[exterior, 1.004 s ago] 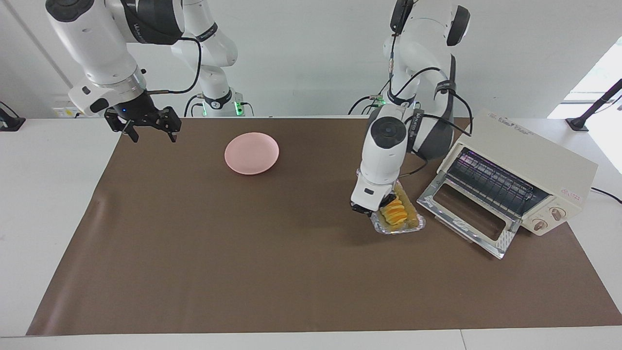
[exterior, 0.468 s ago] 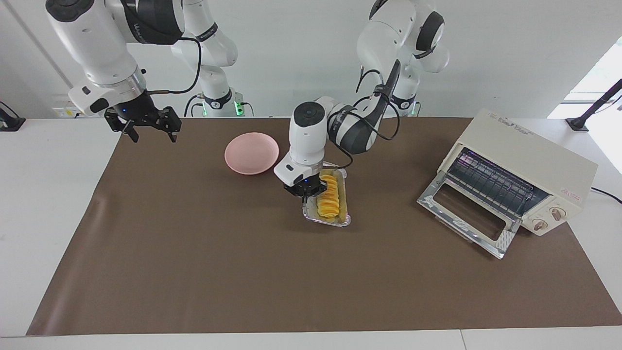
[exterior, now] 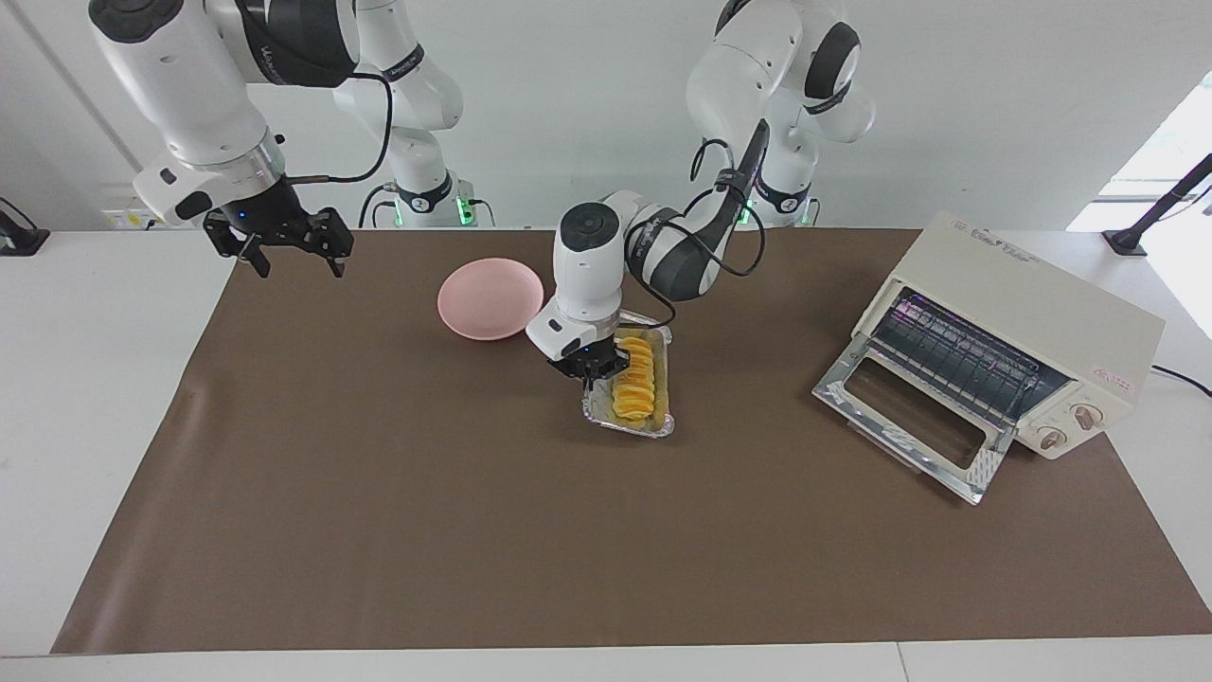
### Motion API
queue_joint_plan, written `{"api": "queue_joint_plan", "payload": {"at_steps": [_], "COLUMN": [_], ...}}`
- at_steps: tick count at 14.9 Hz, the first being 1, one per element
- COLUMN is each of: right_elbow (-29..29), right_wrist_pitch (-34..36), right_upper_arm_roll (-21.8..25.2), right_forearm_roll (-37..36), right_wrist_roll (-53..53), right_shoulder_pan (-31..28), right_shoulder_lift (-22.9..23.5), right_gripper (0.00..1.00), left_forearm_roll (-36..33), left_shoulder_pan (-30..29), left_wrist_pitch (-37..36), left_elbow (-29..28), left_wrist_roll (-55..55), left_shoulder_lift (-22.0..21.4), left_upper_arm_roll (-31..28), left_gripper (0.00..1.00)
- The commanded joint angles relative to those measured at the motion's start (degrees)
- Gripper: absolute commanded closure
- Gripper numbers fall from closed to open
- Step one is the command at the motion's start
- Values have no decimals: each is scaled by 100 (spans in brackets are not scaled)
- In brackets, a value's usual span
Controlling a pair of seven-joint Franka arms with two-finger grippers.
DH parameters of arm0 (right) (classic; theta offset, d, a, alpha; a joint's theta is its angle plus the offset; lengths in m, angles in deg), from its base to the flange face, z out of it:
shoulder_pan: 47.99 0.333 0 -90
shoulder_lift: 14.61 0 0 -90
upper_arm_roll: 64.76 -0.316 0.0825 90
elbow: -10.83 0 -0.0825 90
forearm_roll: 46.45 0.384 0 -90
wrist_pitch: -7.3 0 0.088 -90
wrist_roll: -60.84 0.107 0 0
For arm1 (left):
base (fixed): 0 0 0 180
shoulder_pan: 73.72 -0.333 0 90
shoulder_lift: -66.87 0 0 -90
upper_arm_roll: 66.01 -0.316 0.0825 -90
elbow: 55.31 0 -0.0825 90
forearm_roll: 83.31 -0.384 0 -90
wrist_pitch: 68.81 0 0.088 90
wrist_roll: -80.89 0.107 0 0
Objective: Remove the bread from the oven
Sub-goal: 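Carry the foil tray with the left gripper and set it on the table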
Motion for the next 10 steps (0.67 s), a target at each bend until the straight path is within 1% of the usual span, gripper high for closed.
{"api": "queue_joint_plan", "payload": {"at_steps": [1,2,3,4,6,7,8,9,10], "right_elbow": [77,77,77,77,77,77,77,77,77], "right_wrist_pitch": [30,30,39,30,39,30,30,30,30], "right_upper_arm_roll": [-61,-61,-61,-61,-61,-61,-61,-61,-69], "right_forearm_roll": [-77,-77,-77,-77,-77,-77,-77,-77,-68], "right_wrist_roll": [-159,-159,-159,-159,-159,-159,-159,-159,-185], "right_shoulder_pan": [-82,-82,-82,-82,-82,-82,-82,-82,-82], "right_shoulder_lift": [-94,-94,-94,-94,-94,-94,-94,-94,-94], "right_gripper": [0,0,0,0,0,0,0,0,0], "left_forearm_roll": [208,392,550,552,578,578,587,587,578], "left_shoulder_pan": [17,26,17,17,-79,-210,-455,-657,-859], "left_wrist_pitch": [85,59,-20,-73,-135,-178,-205,-344,-685], "left_elbow": [-18,61,149,202,290,299,291,273,282], "left_wrist_roll": [48,-5,-14,-14,-5,4,12,21,30], "left_shoulder_lift": [-45,-45,-27,-19,-88,-193,-473,-650,-851], "left_upper_arm_roll": [-54,-71,-98,-133,-212,-212,-203,-203,-203], "left_gripper": [44,31,11,0,0,0,0,0,0]}}
